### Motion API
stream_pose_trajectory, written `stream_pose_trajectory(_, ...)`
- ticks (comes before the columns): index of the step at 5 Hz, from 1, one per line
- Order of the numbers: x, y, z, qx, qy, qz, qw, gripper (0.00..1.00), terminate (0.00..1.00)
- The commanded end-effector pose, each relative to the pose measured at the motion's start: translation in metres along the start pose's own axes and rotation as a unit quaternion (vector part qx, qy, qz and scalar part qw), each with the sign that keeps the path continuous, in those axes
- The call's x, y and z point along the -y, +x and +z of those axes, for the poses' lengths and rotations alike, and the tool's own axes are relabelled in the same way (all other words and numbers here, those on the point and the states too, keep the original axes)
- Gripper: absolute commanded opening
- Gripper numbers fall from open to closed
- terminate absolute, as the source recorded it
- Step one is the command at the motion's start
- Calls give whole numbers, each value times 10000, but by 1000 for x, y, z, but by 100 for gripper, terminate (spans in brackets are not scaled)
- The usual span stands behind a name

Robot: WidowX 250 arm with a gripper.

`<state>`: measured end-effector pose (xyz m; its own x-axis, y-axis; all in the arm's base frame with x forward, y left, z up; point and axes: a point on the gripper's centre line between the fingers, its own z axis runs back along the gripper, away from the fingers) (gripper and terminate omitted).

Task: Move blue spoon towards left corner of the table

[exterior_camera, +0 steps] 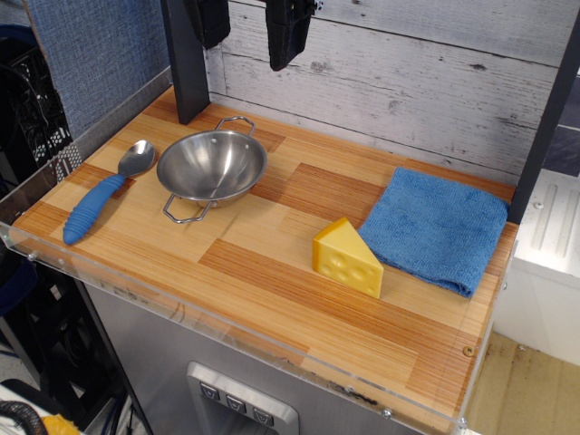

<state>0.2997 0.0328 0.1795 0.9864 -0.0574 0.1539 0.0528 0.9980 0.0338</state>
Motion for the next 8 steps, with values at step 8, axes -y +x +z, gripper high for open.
stream_pose_trajectory(8,-146,-105,-106,-1009,653,850,9891,100,0)
